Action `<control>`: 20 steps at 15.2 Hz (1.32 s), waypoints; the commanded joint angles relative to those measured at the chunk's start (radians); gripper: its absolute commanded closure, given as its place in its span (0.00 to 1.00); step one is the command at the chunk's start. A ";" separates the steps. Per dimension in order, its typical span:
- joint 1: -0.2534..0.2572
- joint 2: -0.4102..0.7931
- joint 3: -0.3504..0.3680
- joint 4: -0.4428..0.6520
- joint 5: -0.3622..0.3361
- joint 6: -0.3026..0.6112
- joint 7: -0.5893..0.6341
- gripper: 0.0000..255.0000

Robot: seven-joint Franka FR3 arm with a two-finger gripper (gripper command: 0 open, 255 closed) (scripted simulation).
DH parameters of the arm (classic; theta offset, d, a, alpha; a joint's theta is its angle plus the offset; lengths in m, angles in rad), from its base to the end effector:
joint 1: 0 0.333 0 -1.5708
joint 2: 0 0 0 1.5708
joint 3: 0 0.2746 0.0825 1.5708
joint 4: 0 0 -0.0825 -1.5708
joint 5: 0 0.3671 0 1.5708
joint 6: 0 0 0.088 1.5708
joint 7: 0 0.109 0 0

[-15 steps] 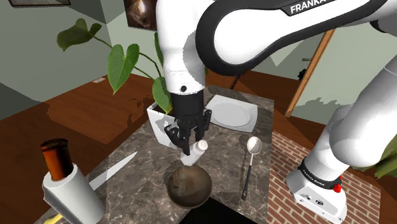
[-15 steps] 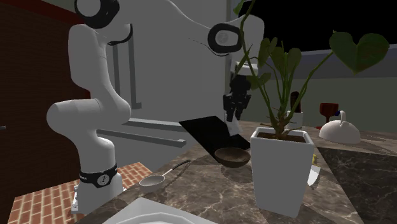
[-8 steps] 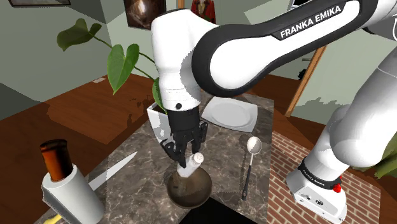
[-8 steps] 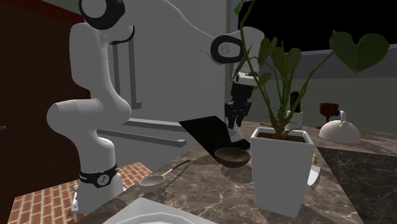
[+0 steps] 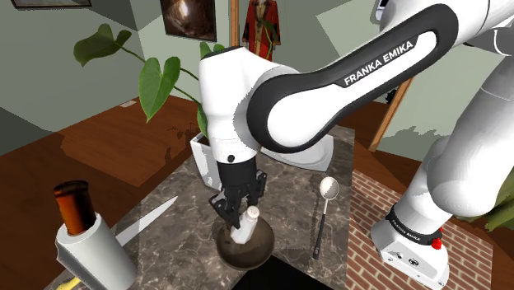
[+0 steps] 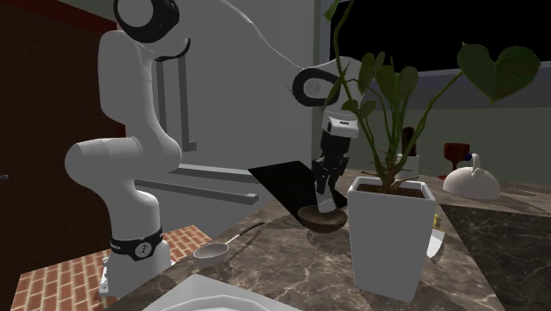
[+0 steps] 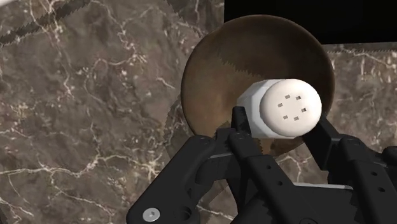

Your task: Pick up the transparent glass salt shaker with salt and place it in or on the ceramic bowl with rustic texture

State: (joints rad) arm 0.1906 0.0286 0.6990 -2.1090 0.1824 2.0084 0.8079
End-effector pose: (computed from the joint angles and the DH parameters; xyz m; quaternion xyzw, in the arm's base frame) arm 0.3180 0.4089 0.3627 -0.9941 0.0025 0.1074 0.0129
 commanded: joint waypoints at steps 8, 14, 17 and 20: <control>0.002 0.012 0.001 -0.014 -0.006 0.025 0.002 1.00; 0.002 0.012 0.001 -0.014 -0.006 0.025 0.002 0.00; -0.006 -0.010 -0.005 0.034 0.002 -0.043 -0.006 0.00; -0.013 -0.025 -0.011 0.081 0.006 -0.104 -0.010 0.00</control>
State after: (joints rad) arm 0.1789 0.0036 0.6894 -2.0424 0.1899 1.9208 0.7973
